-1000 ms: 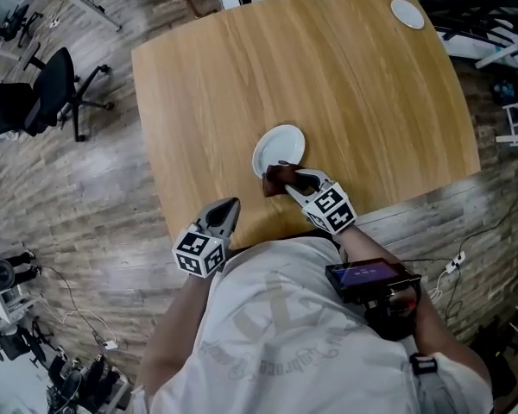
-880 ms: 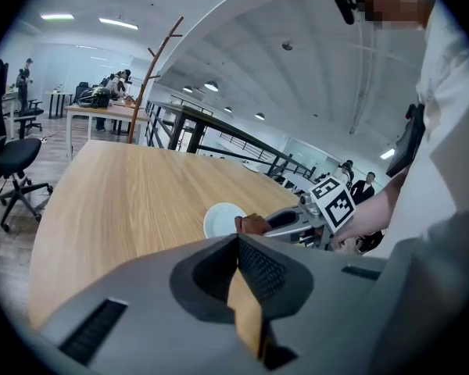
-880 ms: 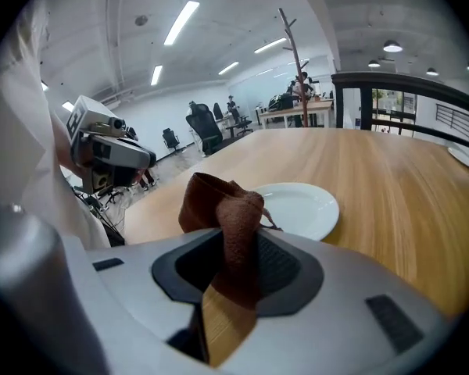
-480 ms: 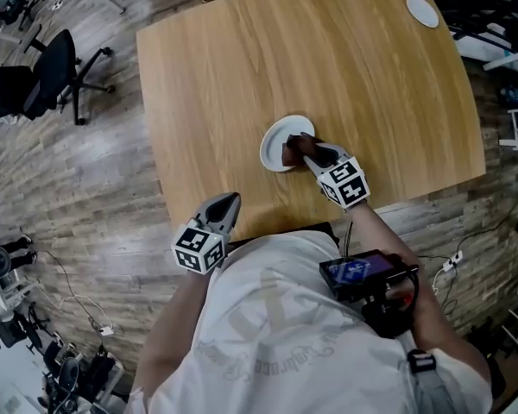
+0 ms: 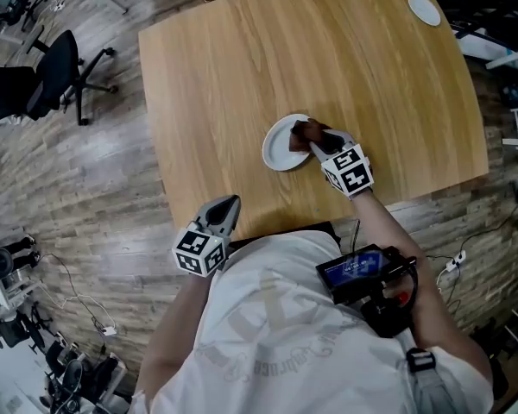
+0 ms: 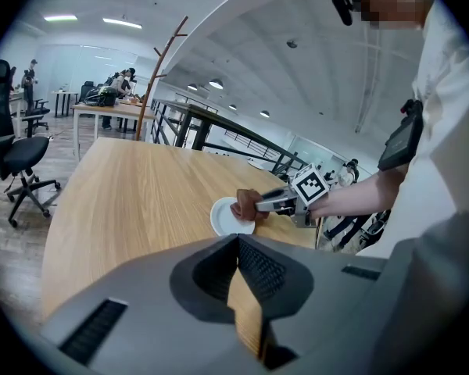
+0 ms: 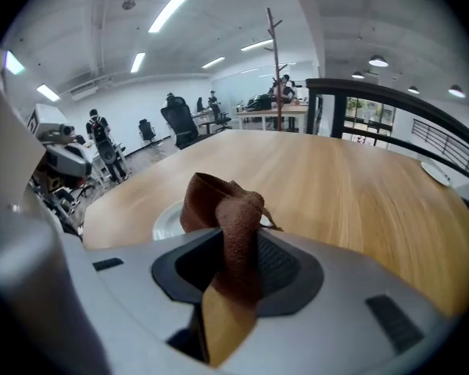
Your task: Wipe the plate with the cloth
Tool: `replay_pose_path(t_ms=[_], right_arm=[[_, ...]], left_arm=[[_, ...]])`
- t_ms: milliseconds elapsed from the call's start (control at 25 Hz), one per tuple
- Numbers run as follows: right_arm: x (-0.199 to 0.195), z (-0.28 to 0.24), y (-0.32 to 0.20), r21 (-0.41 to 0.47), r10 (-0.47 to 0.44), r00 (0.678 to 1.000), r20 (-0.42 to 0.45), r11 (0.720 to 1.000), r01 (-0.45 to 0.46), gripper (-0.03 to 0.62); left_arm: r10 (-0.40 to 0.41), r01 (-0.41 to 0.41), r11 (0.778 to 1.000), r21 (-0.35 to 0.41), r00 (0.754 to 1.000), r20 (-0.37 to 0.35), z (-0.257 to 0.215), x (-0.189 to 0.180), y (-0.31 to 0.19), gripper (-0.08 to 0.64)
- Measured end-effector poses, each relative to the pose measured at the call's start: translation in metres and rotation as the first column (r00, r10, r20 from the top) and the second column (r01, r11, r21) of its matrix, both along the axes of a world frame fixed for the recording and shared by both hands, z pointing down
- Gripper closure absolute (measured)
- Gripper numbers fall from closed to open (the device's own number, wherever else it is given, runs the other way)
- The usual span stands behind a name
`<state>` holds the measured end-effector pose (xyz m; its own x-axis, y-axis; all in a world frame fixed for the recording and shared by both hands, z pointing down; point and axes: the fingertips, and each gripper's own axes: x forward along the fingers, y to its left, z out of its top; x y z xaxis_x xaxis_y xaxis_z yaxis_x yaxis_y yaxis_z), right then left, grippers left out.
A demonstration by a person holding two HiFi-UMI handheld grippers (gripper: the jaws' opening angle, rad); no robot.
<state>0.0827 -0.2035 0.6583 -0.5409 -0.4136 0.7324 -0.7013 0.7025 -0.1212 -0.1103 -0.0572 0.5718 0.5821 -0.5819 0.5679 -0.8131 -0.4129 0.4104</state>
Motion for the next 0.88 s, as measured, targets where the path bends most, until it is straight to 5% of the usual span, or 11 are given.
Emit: replay_pose_path(t_ms=[200,480,880], right_arm=[[-0.042,-0.001,0.048,-0.003,-0.159,0.987,0.013,0.987,0.159,0.463],[-0.084,-0.009,0.067,-0.004,-0.258,0.96,0.107,0.966,0.26,0.463],[-0.024,-0.006,-0.017,0.042,-0.065,0.998,0.014,0.997,0.065,0.463]], left_arm=[[0.004,-0.004,1.0,0.005,1.0,-0.006,-0.003,0.001,0.0,0.548],[-0.02,0.02,1.0,-0.002,1.0,-0.005,0.001,-0.003,0.004,0.548],[-0.054,0.054,0.998,-0.01,0.999,-0.002,-0.001,-0.015,0.009,0.548]])
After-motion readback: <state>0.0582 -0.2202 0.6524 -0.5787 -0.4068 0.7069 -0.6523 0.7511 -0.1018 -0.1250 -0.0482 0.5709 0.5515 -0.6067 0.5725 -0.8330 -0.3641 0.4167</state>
